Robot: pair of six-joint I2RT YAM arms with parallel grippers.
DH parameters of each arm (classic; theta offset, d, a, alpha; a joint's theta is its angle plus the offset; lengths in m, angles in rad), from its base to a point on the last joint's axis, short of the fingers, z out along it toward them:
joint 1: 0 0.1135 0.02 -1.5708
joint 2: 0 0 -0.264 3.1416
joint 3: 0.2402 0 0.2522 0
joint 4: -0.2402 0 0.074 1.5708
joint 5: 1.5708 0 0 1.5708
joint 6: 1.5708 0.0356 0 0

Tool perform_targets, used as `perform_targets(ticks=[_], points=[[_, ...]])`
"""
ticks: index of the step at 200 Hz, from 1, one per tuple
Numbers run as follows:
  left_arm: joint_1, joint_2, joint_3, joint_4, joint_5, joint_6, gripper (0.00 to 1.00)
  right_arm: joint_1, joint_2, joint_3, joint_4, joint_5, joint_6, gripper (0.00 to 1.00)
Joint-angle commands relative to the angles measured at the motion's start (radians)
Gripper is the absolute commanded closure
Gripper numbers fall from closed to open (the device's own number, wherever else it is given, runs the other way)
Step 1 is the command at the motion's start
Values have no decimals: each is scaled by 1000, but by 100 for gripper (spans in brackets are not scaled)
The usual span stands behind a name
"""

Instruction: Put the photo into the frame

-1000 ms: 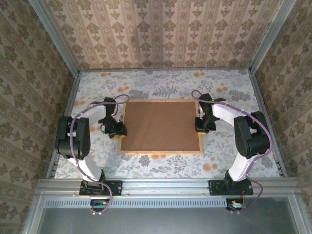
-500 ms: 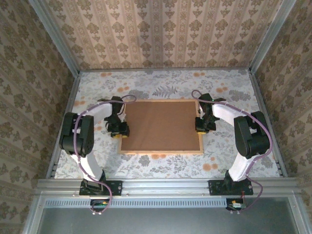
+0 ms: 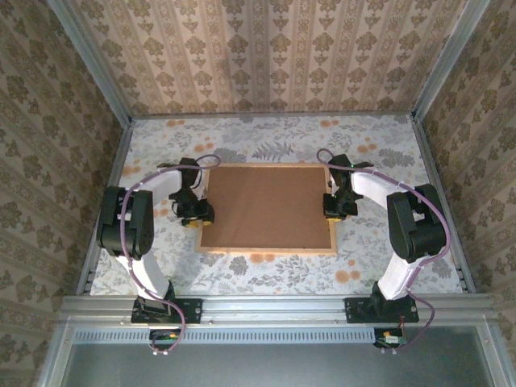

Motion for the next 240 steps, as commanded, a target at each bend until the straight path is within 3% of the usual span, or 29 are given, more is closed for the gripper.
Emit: perform_targets(ticks=[1, 61, 83, 150, 196, 240], points=[[3, -32, 4, 42, 18, 53, 48, 20, 25, 3, 25, 1, 6, 95], [52, -59, 17, -7, 60, 153, 46, 19, 29, 9, 23, 1, 2, 96], [58, -48, 22, -36, 19, 177, 46, 17, 28, 8, 23, 1, 0, 96], [72, -17, 21, -30, -8, 194, 54, 17, 25, 4, 25, 0, 2, 96], [60, -13, 8, -10, 49, 186, 52, 16, 26, 4, 23, 4, 2, 96], [58, -15, -9, -12, 19, 190, 52, 17, 25, 5, 23, 4, 2, 96]])
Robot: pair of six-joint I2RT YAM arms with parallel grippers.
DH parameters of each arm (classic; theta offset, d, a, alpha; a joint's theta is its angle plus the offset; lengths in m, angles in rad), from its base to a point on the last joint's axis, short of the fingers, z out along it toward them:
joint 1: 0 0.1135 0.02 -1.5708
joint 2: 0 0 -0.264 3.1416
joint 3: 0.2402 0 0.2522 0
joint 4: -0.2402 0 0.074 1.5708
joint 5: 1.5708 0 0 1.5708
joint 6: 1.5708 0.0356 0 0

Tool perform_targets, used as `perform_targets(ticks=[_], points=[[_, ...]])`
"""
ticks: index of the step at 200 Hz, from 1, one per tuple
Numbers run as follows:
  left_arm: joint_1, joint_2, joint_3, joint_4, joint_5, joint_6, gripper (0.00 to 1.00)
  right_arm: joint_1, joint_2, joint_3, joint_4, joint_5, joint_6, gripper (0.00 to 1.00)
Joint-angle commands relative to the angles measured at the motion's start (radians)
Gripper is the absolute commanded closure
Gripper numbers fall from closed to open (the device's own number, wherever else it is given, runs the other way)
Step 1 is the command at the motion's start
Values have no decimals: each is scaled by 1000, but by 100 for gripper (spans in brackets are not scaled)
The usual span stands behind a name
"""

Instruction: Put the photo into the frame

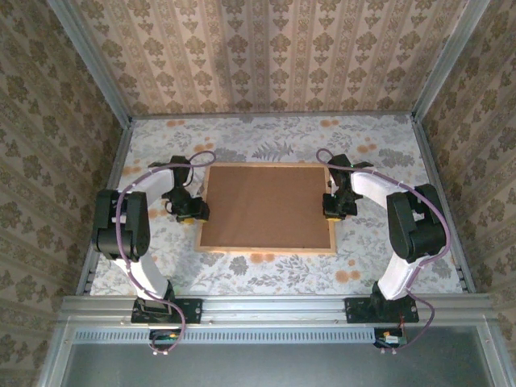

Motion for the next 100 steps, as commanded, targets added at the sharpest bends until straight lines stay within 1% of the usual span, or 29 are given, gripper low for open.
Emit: perform_targets(ticks=[1, 15, 75, 100], points=[[-7, 9, -9, -13, -9, 26, 52, 14, 24, 4, 22, 4, 2, 96], [-7, 18, -3, -21, -25, 28, 52, 14, 25, 3, 22, 3, 3, 96], [-33, 42, -3, 0, 0, 17, 52, 15, 23, 1, 22, 3, 5, 96], [-35, 40, -15, -5, -23, 21, 52, 15, 22, -2, 21, 6, 6, 96]])
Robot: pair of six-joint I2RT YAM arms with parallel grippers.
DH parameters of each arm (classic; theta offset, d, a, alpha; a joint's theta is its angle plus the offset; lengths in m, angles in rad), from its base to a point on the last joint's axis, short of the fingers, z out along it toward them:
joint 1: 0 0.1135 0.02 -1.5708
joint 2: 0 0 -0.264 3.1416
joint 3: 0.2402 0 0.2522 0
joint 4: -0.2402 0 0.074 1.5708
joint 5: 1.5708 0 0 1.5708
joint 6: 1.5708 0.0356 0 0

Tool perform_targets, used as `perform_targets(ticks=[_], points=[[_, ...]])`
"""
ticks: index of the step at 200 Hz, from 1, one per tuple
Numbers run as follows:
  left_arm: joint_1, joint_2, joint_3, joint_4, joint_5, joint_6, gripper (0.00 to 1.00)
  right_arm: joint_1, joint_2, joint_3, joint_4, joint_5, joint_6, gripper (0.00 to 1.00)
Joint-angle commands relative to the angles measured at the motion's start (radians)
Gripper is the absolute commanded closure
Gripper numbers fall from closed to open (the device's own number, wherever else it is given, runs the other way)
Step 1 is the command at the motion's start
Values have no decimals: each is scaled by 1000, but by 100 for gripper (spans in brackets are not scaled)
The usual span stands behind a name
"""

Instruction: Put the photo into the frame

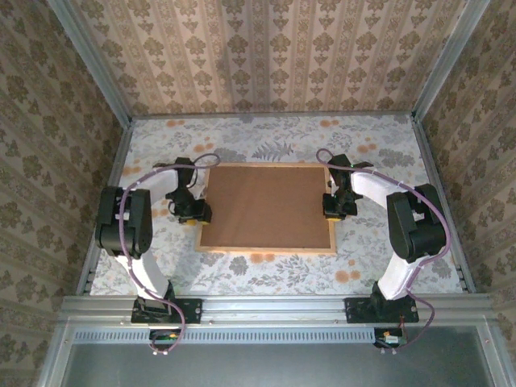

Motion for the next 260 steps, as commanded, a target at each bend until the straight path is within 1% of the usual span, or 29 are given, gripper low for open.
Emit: perform_targets(ticks=[1, 18, 34, 83, 124, 159, 260], points=[[-5, 6, -15, -13, -13, 21, 52, 14, 22, -2, 22, 6, 5, 96], [-4, 4, -17, -14, -19, 19, 53, 15, 25, 0, 25, 2, 6, 96], [-1, -11, -7, -8, 6, 9, 53, 15, 28, 3, 25, 1, 4, 96], [35, -67, -24, 3, 20, 6, 54, 15, 25, 0, 25, 1, 4, 96], [40, -57, -25, 8, 18, 12, 55, 15, 26, 0, 25, 1, 6, 96], [32, -37, -23, 14, 44, 12, 55, 15, 28, -1, 25, 1, 6, 96], [21, -14, -33, 4, -9, 12, 56, 15, 28, 0, 27, 1, 4, 96]])
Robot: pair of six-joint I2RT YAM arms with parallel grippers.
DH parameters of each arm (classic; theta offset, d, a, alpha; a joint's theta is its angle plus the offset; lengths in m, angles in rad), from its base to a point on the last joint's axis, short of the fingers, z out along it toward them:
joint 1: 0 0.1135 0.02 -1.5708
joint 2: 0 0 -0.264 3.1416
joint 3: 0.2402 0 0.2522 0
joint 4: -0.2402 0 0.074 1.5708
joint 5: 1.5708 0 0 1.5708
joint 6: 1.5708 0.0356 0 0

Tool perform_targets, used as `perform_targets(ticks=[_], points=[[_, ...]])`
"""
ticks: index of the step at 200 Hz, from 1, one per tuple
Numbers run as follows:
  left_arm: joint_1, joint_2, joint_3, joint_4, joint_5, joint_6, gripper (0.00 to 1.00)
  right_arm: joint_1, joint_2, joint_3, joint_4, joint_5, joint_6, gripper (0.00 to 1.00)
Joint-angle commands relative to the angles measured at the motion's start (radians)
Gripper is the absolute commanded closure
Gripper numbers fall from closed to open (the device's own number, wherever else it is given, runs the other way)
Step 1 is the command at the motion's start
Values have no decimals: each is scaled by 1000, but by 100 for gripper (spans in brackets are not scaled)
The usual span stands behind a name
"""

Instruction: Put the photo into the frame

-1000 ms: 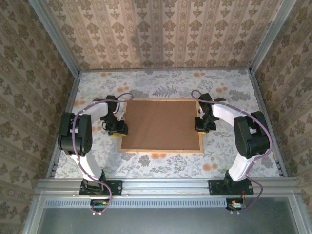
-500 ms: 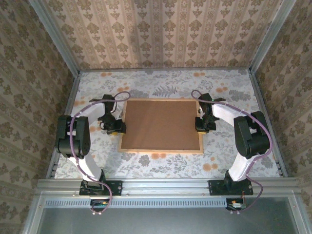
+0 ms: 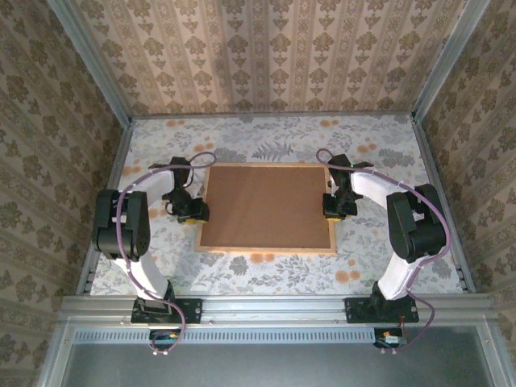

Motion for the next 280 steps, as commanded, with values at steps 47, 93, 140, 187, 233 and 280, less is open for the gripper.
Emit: perform_targets(ticks=[47, 93, 140, 187, 233, 280], points=[[-10, 24, -16, -15, -29, 18, 58, 16, 25, -1, 24, 4, 2, 96], [-41, 44, -30, -17, -46, 18, 58, 16, 28, 0, 28, 1, 5, 96], [-65, 69, -33, -8, -38, 15, 59, 15, 28, 4, 27, 0, 2, 96], [-69, 81, -26, -3, -42, 17, 61, 15, 26, 1, 31, -4, 4, 96], [-80, 84, -14, 8, -45, 18, 62, 15, 25, 6, 30, -4, 3, 96], [-111, 87, -3, 20, -92, 23, 61, 15, 28, 8, 30, -4, 2, 96]])
